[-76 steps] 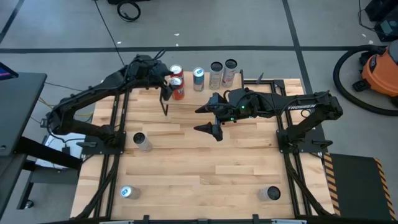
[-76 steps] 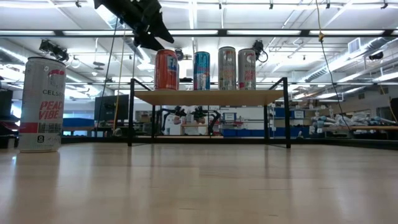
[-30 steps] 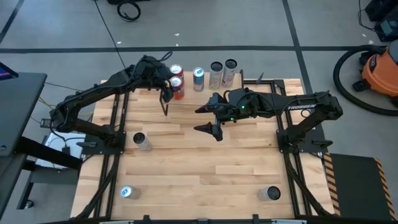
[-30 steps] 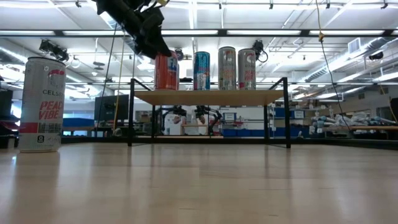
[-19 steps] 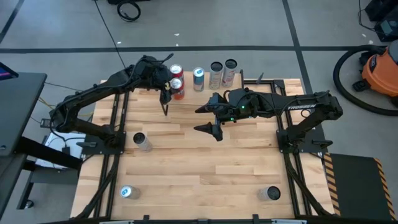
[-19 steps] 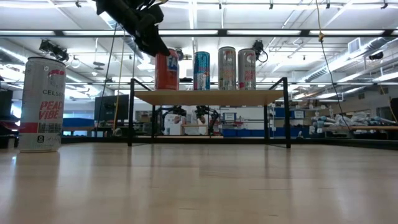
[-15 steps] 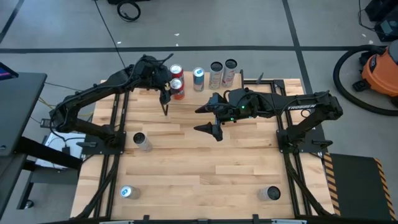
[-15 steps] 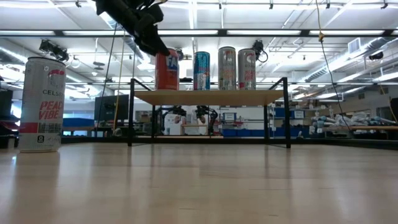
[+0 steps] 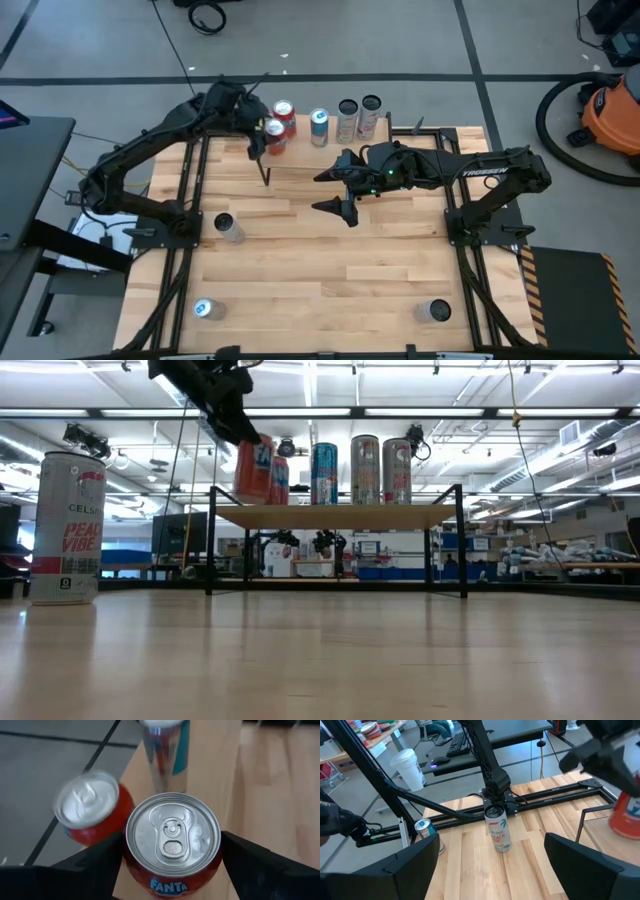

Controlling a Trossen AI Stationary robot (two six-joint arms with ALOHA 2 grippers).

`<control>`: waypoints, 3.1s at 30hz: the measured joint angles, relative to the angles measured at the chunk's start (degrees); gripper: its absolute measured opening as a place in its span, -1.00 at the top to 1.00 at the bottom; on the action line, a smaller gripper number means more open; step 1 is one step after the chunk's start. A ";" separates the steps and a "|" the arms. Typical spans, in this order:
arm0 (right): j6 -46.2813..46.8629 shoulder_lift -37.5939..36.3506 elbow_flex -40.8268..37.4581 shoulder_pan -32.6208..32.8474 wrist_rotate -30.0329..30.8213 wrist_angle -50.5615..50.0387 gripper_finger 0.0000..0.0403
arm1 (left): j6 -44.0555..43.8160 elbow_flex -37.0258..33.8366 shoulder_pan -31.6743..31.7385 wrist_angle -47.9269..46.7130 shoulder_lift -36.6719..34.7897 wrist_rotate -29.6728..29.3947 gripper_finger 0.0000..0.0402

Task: Place canned beverage on shelf
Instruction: Put the left red soda can on the shelf

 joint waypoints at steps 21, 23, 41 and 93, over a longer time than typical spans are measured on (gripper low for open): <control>0.00 0.00 0.00 0.02 0.01 0.02 -0.83 | 11.27 1.55 0.18 -3.72 4.07 8.44 -0.56; 0.00 0.00 0.00 0.00 -0.01 0.01 -0.83 | 13.27 1.55 0.19 -3.98 4.08 9.59 -0.56; 0.01 0.00 0.00 0.00 -0.01 0.00 -0.83 | 20.82 2.07 3.85 -5.52 4.17 13.04 -0.56; 0.01 0.00 0.00 0.02 -0.01 0.02 -0.83 | 14.73 2.11 2.77 -2.26 5.67 14.12 -0.57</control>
